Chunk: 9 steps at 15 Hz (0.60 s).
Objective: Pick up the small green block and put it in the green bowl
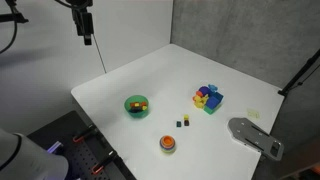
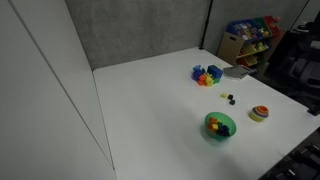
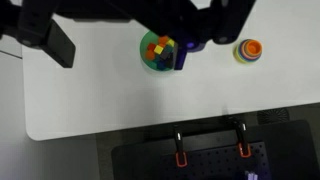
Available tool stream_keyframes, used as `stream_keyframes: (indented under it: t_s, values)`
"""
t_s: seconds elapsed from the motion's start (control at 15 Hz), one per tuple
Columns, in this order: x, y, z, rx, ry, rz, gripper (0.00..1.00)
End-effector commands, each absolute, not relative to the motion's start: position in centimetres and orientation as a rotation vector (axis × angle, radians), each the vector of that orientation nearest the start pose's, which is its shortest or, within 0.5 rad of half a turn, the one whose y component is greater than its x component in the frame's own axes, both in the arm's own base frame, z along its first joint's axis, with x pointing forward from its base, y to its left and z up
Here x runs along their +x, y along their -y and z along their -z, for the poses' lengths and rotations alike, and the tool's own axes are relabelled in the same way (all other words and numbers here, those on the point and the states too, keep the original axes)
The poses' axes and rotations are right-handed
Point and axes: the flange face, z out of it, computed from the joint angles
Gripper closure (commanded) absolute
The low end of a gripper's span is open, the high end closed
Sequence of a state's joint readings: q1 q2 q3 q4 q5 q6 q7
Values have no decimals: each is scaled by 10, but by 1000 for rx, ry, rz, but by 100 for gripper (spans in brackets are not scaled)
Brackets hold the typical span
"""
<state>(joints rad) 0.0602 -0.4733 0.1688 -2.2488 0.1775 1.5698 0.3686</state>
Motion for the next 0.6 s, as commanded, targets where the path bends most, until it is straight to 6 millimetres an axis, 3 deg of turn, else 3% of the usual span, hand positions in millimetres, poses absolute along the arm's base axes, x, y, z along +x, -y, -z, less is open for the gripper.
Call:
stream_keyframes:
  t_s: [0.0, 0.2, 0.53]
  values:
    - [372, -114, -530, -3072, -284, -356, 0]
    - [372, -114, -530, -3072, -284, -355, 0]
    - [397, -109, -517, -3074, -332, -127, 0]
